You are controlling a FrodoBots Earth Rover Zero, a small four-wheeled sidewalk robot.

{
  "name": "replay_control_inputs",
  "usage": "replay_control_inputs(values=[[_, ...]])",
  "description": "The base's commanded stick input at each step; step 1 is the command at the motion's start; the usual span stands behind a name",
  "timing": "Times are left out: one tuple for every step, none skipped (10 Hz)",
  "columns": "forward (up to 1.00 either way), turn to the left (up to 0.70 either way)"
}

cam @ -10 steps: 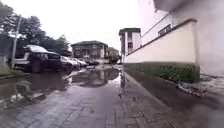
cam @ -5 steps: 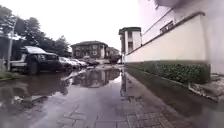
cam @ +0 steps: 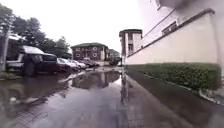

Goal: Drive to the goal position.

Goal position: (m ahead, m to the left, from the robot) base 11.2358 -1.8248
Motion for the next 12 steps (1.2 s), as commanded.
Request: replay_control_inputs(values=[[0.70,0.00],[0.70,0.00],[0.70,0.00],[0.70,0.00],[0.70,-0.02],[0.70,-0.06],[0.70,-0.23],[0.70,-0.35],[0.70,-0.35],[0.70,-0.18],[0.70,0.00],[0.70,0.00]])
